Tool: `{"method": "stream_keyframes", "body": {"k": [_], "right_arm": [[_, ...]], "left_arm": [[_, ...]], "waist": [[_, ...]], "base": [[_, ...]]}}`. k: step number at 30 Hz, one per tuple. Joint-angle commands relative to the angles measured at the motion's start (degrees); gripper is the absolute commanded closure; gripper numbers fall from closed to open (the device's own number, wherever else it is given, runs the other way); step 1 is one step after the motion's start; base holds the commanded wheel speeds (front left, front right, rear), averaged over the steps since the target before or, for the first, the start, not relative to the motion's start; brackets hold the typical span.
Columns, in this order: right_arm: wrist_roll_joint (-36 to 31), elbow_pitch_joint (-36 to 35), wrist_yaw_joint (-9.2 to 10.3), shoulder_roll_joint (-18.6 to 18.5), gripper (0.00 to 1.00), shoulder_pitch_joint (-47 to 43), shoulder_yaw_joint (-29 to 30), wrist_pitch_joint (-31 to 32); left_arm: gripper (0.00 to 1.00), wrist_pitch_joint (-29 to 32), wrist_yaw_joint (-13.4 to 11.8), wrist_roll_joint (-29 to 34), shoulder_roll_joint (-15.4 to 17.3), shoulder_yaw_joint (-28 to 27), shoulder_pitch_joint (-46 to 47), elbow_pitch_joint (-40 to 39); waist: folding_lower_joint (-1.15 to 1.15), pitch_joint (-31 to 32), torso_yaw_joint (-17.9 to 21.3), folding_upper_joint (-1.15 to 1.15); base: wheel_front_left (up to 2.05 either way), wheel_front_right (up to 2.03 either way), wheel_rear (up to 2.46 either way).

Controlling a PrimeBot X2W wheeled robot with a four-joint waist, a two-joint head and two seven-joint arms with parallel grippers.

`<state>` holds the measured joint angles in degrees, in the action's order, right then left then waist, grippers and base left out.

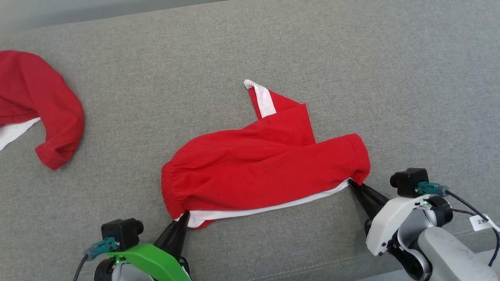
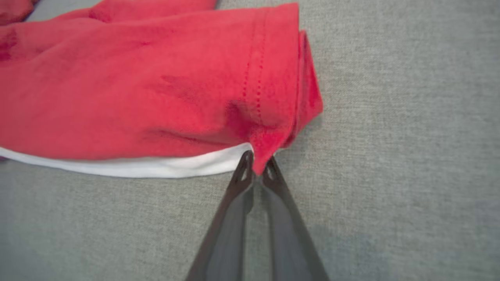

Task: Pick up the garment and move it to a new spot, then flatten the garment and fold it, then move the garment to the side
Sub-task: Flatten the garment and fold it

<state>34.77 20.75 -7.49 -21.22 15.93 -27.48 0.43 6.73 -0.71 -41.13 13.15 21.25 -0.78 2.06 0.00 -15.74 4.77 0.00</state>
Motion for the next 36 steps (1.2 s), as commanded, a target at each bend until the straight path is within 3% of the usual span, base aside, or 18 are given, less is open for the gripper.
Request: {"method": "stream_keyframes", "body": {"k": [1,5,9,10,14,19,23,26,27,33,36], "right_arm": [[0.7,0.0,0.00,0.3,1.00,0.3,-0.5,0.2],[5.0,-4.2,0.00,-1.3,1.00,-0.2,-1.3,1.6],[15.7,-17.9,0.00,-5.8,1.00,-3.6,0.8,5.1],[20.8,-26.6,0.00,-9.2,1.00,-6.5,3.6,6.8],[30.1,-42.9,0.00,-14.2,1.00,-12.1,13.5,7.2],[38.2,-50.3,0.00,-15.9,1.00,-10.1,25.8,7.4],[39.8,-45.6,0.04,-14.0,1.00,0.5,27.4,9.9],[37.3,-37.5,0.04,-9.9,1.00,13.8,24.9,12.6],[37.3,-37.5,0.04,-9.9,1.00,13.8,24.9,12.6],[27.4,-14.0,0.00,5.1,1.00,43.3,20.9,13.0],[20.7,-0.8,0.00,12.9,1.00,55.8,22.5,7.3]], "left_arm": [[1.00,0.1,-0.2,-0.2,0.5,-0.1,0.8,0.0],[1.00,0.5,-0.2,-0.6,1.5,-0.8,1.1,-0.8],[1.00,1.0,0.3,-1.9,3.0,-2.2,-0.1,-4.8],[1.00,1.8,0.7,-3.1,4.3,-3.1,-1.4,-8.5],[1.00,4.6,0.5,-4.7,7.7,-5.1,-3.5,-19.8],[1.00,10.8,0.1,-8.4,11.9,-7.7,-0.2,-34.0],[1.00,18.3,-1.2,-10.4,15.9,-10.6,10.7,-38.1],[1.00,23.0,-3.1,-10.0,17.9,-12.5,24.3,-34.5],[1.00,23.0,-3.1,-10.0,17.9,-12.5,24.3,-34.5],[1.00,27.3,-4.2,-4.8,14.8,-8.1,52.3,-15.9],[1.00,23.4,-3.2,0.6,13.5,-6.6,63.3,-3.8]], "waist": [[0.00,0.1,0.0,0.00],[0.00,0.9,0.1,0.00],[0.00,2.7,0.6,0.00],[0.00,3.6,1.1,0.00],[0.00,3.9,2.5,0.00],[0.00,0.3,4.6,0.00],[0.00,-5.4,5.6,0.00],[0.00,-10.2,5.8,0.00],[0.00,-10.2,5.8,0.00],[0.00,-16.2,5.9,0.00],[0.00,-17.2,6.3,0.00]], "base": [[0.00,0.00,0.00],[0.00,0.00,0.00],[0.00,0.00,0.00],[0.00,0.00,0.00],[0.00,0.00,0.00],[0.00,0.00,0.00],[0.00,0.00,0.00],[0.00,0.00,0.00],[0.00,0.00,0.00],[0.00,0.00,0.00],[0.00,0.00,0.00]]}}
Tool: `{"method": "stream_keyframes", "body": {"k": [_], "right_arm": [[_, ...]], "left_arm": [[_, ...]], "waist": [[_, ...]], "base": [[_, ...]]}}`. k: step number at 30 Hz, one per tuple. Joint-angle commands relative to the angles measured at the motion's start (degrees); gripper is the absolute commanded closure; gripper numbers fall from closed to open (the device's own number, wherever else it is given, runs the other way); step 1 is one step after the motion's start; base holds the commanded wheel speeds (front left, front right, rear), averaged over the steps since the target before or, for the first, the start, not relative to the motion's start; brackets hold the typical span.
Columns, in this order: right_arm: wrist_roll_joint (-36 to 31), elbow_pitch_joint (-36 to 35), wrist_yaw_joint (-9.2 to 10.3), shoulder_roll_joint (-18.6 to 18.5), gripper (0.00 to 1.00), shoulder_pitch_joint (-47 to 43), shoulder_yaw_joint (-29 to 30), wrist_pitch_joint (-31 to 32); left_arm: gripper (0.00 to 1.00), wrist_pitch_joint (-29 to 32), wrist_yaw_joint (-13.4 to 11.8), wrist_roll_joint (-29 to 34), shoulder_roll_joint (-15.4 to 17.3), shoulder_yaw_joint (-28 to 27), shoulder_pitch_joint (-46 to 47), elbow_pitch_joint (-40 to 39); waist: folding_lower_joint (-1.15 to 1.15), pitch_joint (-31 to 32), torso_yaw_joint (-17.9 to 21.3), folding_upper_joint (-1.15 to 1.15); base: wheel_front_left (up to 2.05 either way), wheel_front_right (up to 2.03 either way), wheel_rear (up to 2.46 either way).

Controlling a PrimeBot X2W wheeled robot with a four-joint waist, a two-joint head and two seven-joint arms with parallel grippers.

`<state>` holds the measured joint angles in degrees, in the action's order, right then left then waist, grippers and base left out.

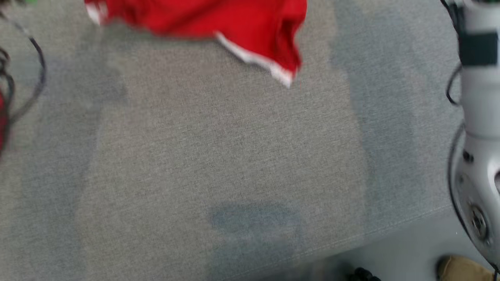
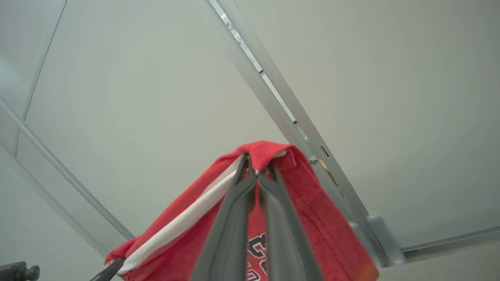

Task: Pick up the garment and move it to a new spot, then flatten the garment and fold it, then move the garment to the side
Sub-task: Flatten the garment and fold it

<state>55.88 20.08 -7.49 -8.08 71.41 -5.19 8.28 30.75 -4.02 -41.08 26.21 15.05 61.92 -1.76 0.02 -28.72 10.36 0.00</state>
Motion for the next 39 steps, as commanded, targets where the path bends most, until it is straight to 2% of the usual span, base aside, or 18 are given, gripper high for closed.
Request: {"method": "stream_keyframes", "body": {"k": [1,5,7,9,13,16,22,29,33,35,39], "right_arm": [[-2.6,3.6,0.00,1.4,1.00,3.9,1.1,-3.3],[-5.9,14.4,0.06,4.4,1.00,15.9,5.0,-15.3],[-3.4,16.6,0.07,4.8,1.00,18.8,3.5,-18.6],[0.3,17.3,0.05,5.0,1.00,18.9,-1.0,-19.1],[3.6,16.8,0.01,5.0,1.00,14.1,-9.5,-17.6],[5.3,13.5,0.00,4.0,1.00,6.5,-15.4,-14.9],[12.1,2.8,-0.01,-5.4,1.00,-13.4,-25.0,-10.8],[17.7,-8.0,0.00,-18.9,1.00,-33.7,-29.4,-10.0],[20.1,-12.5,0.04,-24.8,1.00,-44.5,-28.7,-11.5],[20.8,-13.4,0.05,-25.9,1.00,-47.4,-28.4,-11.8],[20.7,-17.3,0.08,-31.8,1.00,-59.2,-28.2,-12.6]], "left_arm": [[1.00,-4.0,0.4,2.3,-0.4,-0.7,4.2,3.2],[1.00,-18.3,2.7,9.9,-1.9,0.2,15.1,14.0],[1.00,-25.3,3.0,11.5,-2.8,-0.6,18.4,17.8],[1.00,-30.4,4.8,13.4,-2.5,0.3,19.9,21.3],[1.00,-32.2,8.6,11.0,-3.3,1.6,16.2,28.1],[1.00,-33.5,10.6,8.1,-3.0,3.1,9.3,30.0],[1.00,-38.1,11.5,4.0,-0.1,8.7,-11.3,27.6],[1.00,-38.9,11.3,-1.9,2.1,12.7,-34.6,20.0],[1.00,-38.6,8.3,-5.1,1.5,13.1,-46.0,15.5],[1.00,-38.3,7.3,-5.3,1.5,13.4,-48.8,14.3],[1.00,-37.2,2.3,-10.2,0.2,13.5,-62.2,9.6]], "waist": [[-0.02,-4.3,0.9,0.00],[-0.02,-5.0,1.6,0.00],[-0.02,-5.7,1.9,0.00],[-0.02,-6.4,2.1,0.00],[-0.02,-8.1,3.0,0.00],[-0.02,-8.5,3.5,0.00],[-0.02,-4.3,3.4,0.00],[-0.02,5.5,0.7,0.00],[-0.02,11.5,-0.8,0.00],[-0.02,12.8,-1.1,0.00],[-0.02,17.1,-2.1,0.00]], "base": [[0.00,0.00,0.00],[0.00,0.00,0.00],[0.00,0.00,0.00],[0.00,0.00,0.00],[0.00,0.00,0.00],[0.00,0.00,0.00],[0.00,0.00,0.00],[0.00,0.00,0.00],[0.00,0.00,0.00],[0.00,0.00,0.00],[0.00,0.00,0.00]]}}
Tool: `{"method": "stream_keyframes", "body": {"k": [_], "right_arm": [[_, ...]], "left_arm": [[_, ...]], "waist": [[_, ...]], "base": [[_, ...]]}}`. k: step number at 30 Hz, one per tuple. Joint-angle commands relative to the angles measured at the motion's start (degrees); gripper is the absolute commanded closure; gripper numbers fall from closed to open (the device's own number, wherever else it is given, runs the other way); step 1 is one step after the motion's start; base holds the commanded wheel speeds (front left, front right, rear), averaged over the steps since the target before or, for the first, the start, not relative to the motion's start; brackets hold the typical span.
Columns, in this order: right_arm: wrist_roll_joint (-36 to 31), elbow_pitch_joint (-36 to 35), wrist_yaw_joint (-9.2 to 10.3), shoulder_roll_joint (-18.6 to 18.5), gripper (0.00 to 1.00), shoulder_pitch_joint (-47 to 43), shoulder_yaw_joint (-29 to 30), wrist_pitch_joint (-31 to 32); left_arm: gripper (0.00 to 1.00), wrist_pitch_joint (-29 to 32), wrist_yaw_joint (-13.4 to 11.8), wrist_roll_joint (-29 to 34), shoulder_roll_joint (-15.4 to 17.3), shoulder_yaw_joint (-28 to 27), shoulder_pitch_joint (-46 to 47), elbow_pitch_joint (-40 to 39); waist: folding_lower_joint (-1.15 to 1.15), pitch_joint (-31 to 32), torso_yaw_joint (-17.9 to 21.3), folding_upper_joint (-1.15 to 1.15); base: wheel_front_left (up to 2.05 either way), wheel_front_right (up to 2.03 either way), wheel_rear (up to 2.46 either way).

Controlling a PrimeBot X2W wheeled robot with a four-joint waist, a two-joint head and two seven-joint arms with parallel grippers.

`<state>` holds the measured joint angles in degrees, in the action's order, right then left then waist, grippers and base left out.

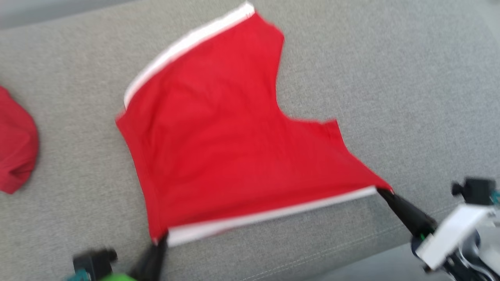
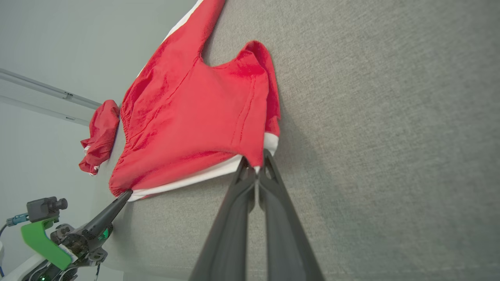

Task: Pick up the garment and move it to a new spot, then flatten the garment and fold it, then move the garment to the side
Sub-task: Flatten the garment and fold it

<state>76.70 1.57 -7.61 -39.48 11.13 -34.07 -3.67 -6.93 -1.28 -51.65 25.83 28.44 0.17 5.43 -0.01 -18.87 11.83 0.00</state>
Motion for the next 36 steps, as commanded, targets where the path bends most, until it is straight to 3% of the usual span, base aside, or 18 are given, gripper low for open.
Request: {"method": "stream_keyframes", "body": {"k": [1,6,9,12,15,18,21,26,32,36], "right_arm": [[0.3,-0.2,0.22,-1.7,1.00,-2.0,1.2,-1.2],[4.2,-9.4,0.24,-7.3,1.00,-17.9,6.5,-5.5],[5.3,-15.5,0.22,-9.2,1.00,-23.1,9.6,-7.2],[5.5,-17.3,0.19,-9.5,1.00,-21.3,11.9,-6.0],[5.0,-16.1,0.19,-7.6,1.00,-13.9,12.7,-2.6],[3.2,-10.7,0.18,-4.4,1.00,-2.4,11.8,2.6],[1.0,-3.1,0.17,1.4,1.00,10.4,9.9,7.6],[-3.3,11.4,0.12,10.6,1.00,30.0,7.3,14.3],[-7.1,23.7,0.12,14.7,1.00,41.9,6.8,16.7],[-9.6,29.2,0.12,16.3,1.00,46.5,5.5,17.6]], "left_arm": [[1.00,0.6,-1.4,-1.0,0.4,-0.1,-3.7,0.5],[1.00,0.9,-5.7,-5.6,0.1,-0.9,-15.0,-10.5],[1.00,2.2,-7.2,-7.1,0.5,-1.0,-17.6,-16.9],[1.00,4.1,-8.5,-7.5,1.8,-1.7,-16.2,-20.4],[1.00,6.3,-9.5,-8.4,2.5,-4.0,-11.3,-23.5],[1.00,8.8,-11.1,-10.3,1.5,-6.3,-5.0,-26.0],[1.00,11.9,-13.3,-12.3,-0.4,-7.3,2.2,-26.9],[1.00,17.1,-17.4,-10.5,-1.4,-6.1,15.0,-22.4],[1.00,18.2,-18.8,-10.9,-5.0,-5.7,22.9,-15.2],[1.00,17.3,-18.1,-11.5,-6.6,-6.1,25.3,-10.7]], "waist": [[0.01,7.8,-3.9,0.00],[0.01,9.0,-6.9,0.00],[0.01,7.9,-7.8,0.00],[0.01,6.0,-7.8,0.00],[0.01,1.8,-7.8,0.00],[0.01,-3.3,-7.6,0.00],[0.01,-6.9,-7.9,0.00],[0.01,-10.9,-9.8,0.00],[0.01,-11.8,-12.0,0.00],[0.01,-11.9,-13.2,0.00]], "base": [[0.00,0.00,0.00],[0.00,0.00,0.00],[0.00,0.00,0.00],[0.00,0.00,0.00],[0.00,0.00,0.00],[0.00,0.00,0.00],[0.00,0.00,0.00],[0.00,0.00,0.00],[0.00,0.00,0.00],[0.00,0.00,0.00]]}}
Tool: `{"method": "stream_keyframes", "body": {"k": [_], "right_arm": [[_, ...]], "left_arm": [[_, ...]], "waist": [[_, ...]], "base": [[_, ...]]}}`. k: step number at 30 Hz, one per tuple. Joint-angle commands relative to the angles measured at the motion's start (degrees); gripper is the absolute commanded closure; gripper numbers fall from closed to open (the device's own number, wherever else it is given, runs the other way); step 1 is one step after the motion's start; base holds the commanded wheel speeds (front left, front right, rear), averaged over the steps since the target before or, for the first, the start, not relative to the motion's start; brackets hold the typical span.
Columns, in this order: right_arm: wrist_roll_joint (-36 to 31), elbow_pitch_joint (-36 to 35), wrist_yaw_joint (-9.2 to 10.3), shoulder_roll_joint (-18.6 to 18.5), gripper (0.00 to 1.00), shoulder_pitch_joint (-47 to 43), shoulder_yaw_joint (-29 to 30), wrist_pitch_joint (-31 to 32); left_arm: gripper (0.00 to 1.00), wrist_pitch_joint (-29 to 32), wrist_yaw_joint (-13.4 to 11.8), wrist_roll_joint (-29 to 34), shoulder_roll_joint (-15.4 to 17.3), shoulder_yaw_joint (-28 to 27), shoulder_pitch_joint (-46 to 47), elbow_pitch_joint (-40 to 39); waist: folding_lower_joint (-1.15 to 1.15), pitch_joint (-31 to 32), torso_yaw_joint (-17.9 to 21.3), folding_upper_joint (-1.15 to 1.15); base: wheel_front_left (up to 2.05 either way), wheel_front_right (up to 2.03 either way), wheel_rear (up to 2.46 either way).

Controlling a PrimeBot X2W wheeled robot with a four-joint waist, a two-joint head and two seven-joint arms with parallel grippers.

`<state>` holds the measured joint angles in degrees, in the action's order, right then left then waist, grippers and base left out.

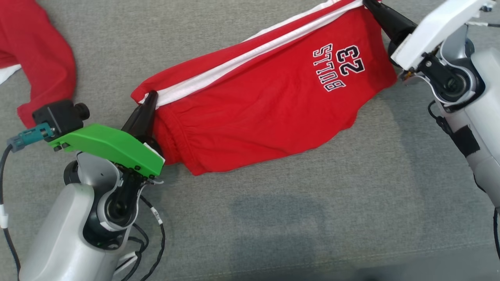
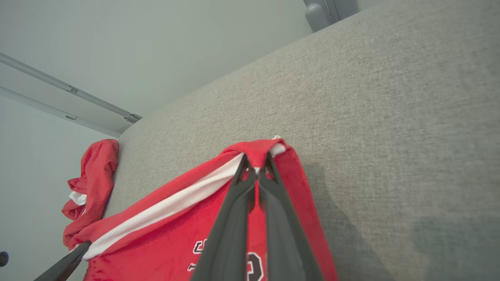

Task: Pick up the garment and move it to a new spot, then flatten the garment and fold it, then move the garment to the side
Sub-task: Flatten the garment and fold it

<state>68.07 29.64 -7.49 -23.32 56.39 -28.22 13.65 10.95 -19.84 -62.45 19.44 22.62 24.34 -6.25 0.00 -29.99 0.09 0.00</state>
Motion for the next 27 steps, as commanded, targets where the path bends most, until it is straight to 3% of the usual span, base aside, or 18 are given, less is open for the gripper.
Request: {"method": "stream_keyframes", "body": {"k": [1,11,12,13,14,15,16,20,22,24,27], "right_arm": [[-1.3,2.0,0.00,0.4,1.00,2.0,-0.7,0.5],[-2.7,5.2,0.00,0.6,1.00,4.8,-3.0,1.6],[-3.2,5.4,0.00,0.3,1.00,4.9,-3.3,1.6],[-3.7,5.4,0.00,0.0,0.67,5.1,-3.8,1.3],[-4.2,5.0,0.00,0.1,0.00,5.0,-4.5,1.3],[-4.5,4.8,0.00,0.0,0.00,4.8,-5.1,1.4],[-5.0,4.7,0.00,-0.2,0.00,4.6,-5.6,1.5],[-8.2,1.5,0.00,-2.0,0.00,3.5,-8.8,1.2],[-12.2,-0.9,0.00,-4.6,0.00,3.1,-11.2,0.2],[-12.2,-4.1,-0.01,-5.3,0.00,1.3,-12.8,1.1],[-12.5,-8.4,0.02,-9.4,0.00,-0.8,-13.7,3.8]], "left_arm": [[1.00,-0.5,0.7,-1.0,-0.7,-0.3,1.4,1.9],[1.00,-0.6,3.6,-1.5,-2.8,1.2,2.3,6.5],[0.96,-0.7,3.8,-1.3,-2.8,1.4,2.3,6.7],[0.86,-0.9,4.0,-1.1,-2.7,1.7,2.4,6.9],[0.57,-1.0,4.2,-0.8,-2.6,1.9,2.4,7.1],[0.21,-1.4,4.3,-0.3,-2.4,2.1,2.3,7.1],[0.00,-1.6,4.4,0.0,-2.4,2.3,2.1,7.1],[0.00,-2.6,4.8,0.8,-1.9,2.8,0.1,6.8],[0.00,-3.6,5.4,3.8,0.2,4.1,-0.5,6.3],[0.00,-4.9,5.2,6.0,1.4,5.2,-2.2,5.7],[0.00,-8.0,5.1,9.2,3.3,5.8,-4.7,4.0]], "waist": [[0.00,-0.9,-1.8,0.00],[0.00,-0.9,-3.5,0.00],[0.00,-0.8,-3.5,0.00],[0.00,-0.7,-3.5,0.00],[0.00,-0.5,-3.3,0.00],[0.00,-0.2,-3.2,0.00],[0.00,0.2,-3.0,0.00],[0.00,2.5,-2.3,0.00],[0.00,4.1,-1.9,0.00],[0.00,5.6,-1.2,0.00],[0.00,7.9,-0.4,0.00]], "base": [[0.00,0.00,0.00],[0.00,0.00,0.00],[0.00,0.00,0.00],[0.00,0.00,0.00],[0.00,0.00,0.00],[0.00,0.00,0.00],[0.00,0.00,0.00],[0.00,0.00,0.00],[0.00,0.00,0.00],[0.00,0.00,0.00],[0.00,0.00,0.00]]}}
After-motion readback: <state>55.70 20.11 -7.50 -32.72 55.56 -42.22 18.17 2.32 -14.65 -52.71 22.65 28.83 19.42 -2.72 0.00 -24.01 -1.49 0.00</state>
